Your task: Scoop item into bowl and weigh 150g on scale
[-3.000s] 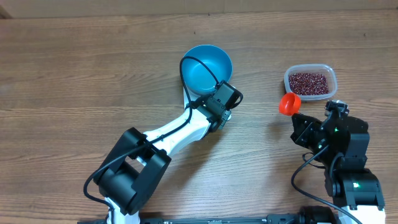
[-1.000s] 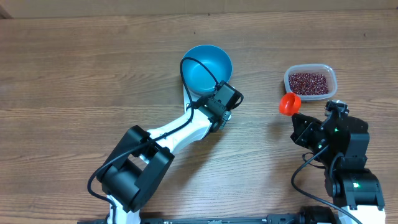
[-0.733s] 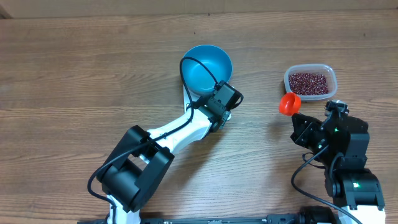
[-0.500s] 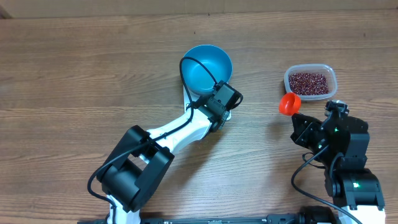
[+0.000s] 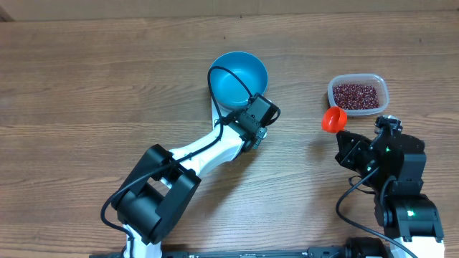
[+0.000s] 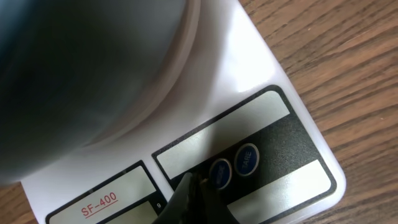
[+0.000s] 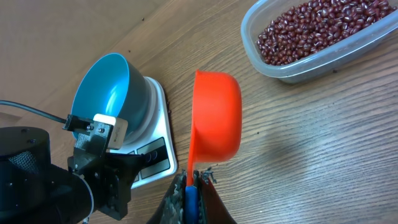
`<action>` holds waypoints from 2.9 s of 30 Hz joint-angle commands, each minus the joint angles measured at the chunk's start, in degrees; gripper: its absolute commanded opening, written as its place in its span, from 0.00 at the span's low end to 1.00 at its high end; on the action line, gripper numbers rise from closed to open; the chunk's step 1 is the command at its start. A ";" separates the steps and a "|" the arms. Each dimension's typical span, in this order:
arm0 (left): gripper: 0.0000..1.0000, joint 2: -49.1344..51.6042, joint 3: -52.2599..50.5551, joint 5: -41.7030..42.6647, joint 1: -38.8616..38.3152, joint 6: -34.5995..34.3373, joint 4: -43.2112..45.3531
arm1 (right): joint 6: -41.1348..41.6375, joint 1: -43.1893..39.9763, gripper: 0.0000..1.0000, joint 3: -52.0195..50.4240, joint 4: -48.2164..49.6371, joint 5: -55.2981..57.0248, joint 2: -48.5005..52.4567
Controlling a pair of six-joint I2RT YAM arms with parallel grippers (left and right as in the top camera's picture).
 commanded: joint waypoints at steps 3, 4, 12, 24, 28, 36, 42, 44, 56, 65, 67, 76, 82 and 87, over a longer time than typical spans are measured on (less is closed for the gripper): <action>0.04 0.87 -0.24 0.83 0.33 1.03 -0.15 | -0.48 -0.37 0.04 1.68 0.31 0.39 -0.42; 0.04 0.87 -0.24 0.83 0.35 1.01 -0.15 | -0.48 -0.37 0.04 1.68 0.31 0.39 -0.42; 0.04 0.87 -0.24 -1.44 0.33 -2.60 -1.25 | -0.48 -0.37 0.04 1.68 0.33 0.39 -0.42; 0.04 0.87 -0.24 -1.51 0.35 -2.40 -1.31 | -0.48 -0.37 0.04 1.68 0.31 0.39 -0.42; 0.04 0.94 -0.24 -1.51 0.35 -2.40 -1.31 | -0.48 -0.37 0.04 1.68 0.31 0.39 -0.42; 0.04 2.32 -0.24 -1.49 0.35 -2.45 -1.49 | -0.48 -0.37 0.04 1.68 0.24 0.37 -0.42; 0.04 4.44 -0.24 -1.51 0.33 -2.62 -1.77 | -0.48 -0.37 0.04 1.68 0.24 0.39 -0.42; 0.04 4.13 -0.22 -1.53 0.33 -2.62 -1.66 | -0.48 -0.37 0.04 1.68 0.26 0.39 -0.42; 0.04 2.62 -0.11 -1.51 0.22 -2.62 -4.52 | -0.48 -0.37 0.04 1.68 0.26 0.39 -0.42; 0.04 -5.79 -0.11 -1.44 -0.11 -2.64 -11.43 | -0.48 -0.37 0.04 1.68 0.26 0.37 -0.42; 0.04 -8.20 -0.11 -1.44 -0.46 -2.67 -12.68 | -0.48 -0.37 0.04 1.68 0.24 0.37 -0.42; 0.40 -20.09 -0.11 -1.46 -1.01 -2.91 -14.40 | -0.48 -0.37 0.04 1.68 0.24 0.39 -0.42; 1.00 -25.44 -0.11 -1.53 -0.98 -3.67 -14.78 | -0.50 -0.37 0.04 1.68 0.26 0.39 -0.42; 1.00 -28.83 -0.11 -1.57 -0.90 -4.61 -15.02 | -0.50 -0.37 0.04 1.68 0.26 0.39 -0.42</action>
